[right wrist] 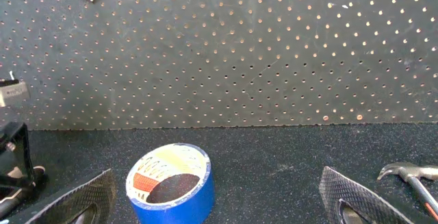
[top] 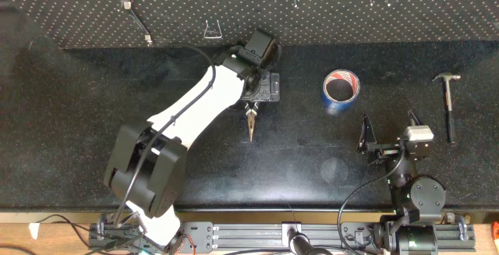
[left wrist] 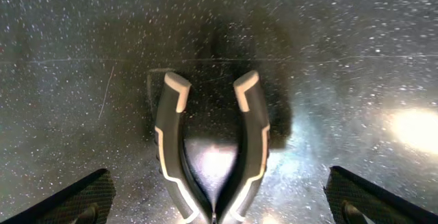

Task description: Place Tools Onto Pegboard

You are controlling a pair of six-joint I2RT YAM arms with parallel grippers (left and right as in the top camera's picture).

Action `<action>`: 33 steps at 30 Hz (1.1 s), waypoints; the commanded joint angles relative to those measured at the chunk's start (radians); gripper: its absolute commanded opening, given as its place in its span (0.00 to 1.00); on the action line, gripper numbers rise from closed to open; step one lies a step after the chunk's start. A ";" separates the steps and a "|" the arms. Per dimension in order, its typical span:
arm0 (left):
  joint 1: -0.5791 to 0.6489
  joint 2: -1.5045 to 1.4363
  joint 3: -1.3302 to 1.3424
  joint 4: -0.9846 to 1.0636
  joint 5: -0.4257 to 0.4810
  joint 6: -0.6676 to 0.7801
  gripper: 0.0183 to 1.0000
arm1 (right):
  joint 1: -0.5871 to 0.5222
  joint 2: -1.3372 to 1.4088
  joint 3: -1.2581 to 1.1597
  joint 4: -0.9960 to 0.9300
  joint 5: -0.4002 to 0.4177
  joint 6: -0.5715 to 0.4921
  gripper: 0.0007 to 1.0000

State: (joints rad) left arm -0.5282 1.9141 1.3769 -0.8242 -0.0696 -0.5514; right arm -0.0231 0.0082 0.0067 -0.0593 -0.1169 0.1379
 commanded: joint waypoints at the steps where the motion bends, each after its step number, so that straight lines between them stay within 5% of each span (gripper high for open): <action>1: -0.003 0.027 0.018 -0.003 -0.028 -0.021 1.00 | 0.007 -0.006 -0.003 -0.005 0.002 0.011 0.98; 33: 0.006 0.075 0.018 0.047 0.002 -0.021 1.00 | 0.007 -0.006 -0.003 -0.005 0.001 0.011 0.98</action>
State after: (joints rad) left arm -0.5270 1.9663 1.3773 -0.7803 -0.0734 -0.5552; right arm -0.0231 0.0082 0.0067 -0.0589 -0.1169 0.1379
